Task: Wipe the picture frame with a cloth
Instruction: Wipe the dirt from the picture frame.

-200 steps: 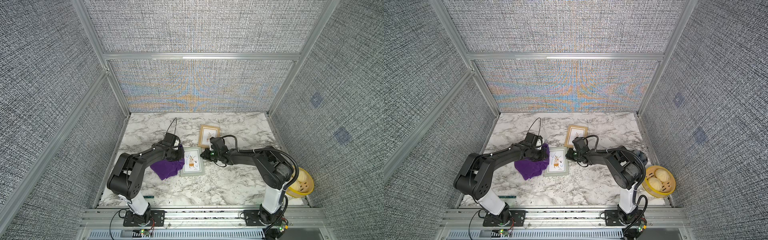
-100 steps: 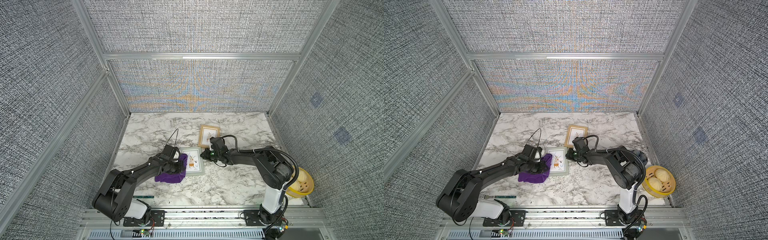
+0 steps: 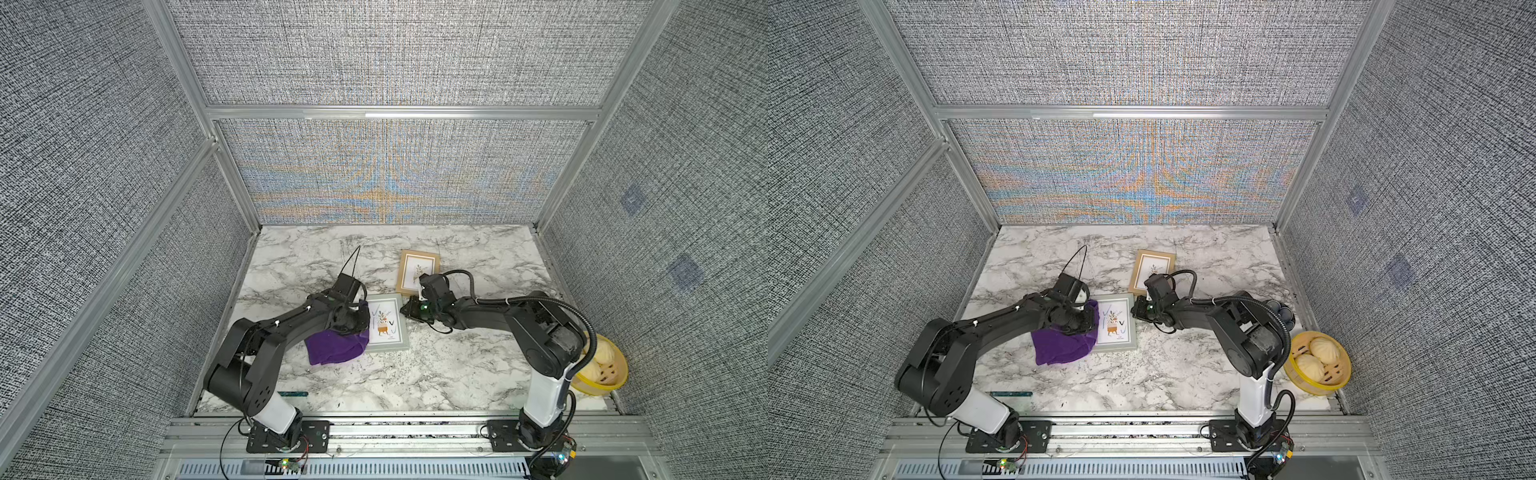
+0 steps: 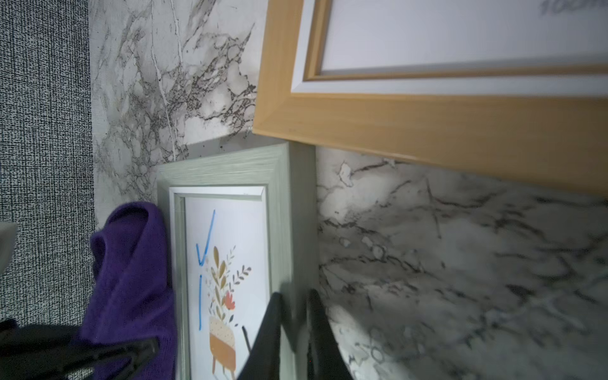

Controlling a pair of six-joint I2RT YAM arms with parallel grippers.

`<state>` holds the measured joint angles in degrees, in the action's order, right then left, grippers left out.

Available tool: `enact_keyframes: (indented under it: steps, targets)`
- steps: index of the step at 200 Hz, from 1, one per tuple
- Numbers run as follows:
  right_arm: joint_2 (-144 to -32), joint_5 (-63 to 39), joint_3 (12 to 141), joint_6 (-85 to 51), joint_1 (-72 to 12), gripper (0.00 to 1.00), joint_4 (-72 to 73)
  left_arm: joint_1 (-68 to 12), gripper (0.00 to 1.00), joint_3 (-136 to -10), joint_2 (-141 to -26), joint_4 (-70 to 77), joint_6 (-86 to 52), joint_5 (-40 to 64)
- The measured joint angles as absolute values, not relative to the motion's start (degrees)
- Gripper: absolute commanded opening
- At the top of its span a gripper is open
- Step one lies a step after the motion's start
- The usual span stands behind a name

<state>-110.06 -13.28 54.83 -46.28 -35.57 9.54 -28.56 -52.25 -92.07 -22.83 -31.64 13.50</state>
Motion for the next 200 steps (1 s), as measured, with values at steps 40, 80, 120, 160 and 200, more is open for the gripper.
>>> enact_keyframes:
  steps: [40,80,120,160,200]
  targets:
    - [-110.06,-13.06,54.83,-46.33,-35.62,0.06,9.67,-29.41,0.00,-57.78,-96.03,-26.94,-28.91,12.38]
    - [-110.17,-13.15,54.83,-46.35,-35.57,0.06,9.69,-31.86,0.00,-58.26,-94.63,-28.03,-27.40,12.62]
    - [-110.17,-13.15,54.72,-46.39,-35.57,0.06,10.04,-33.23,0.00,-55.94,-94.80,-27.97,-28.27,11.92]
    - [-110.15,-13.10,53.56,-46.54,-35.62,0.06,12.88,-34.22,0.00,-55.83,-96.57,-28.08,-30.09,10.48]
    - [-110.15,-13.08,53.56,-46.52,-35.62,0.06,12.88,-34.59,0.00,-62.17,-101.84,-33.71,-31.86,9.06]
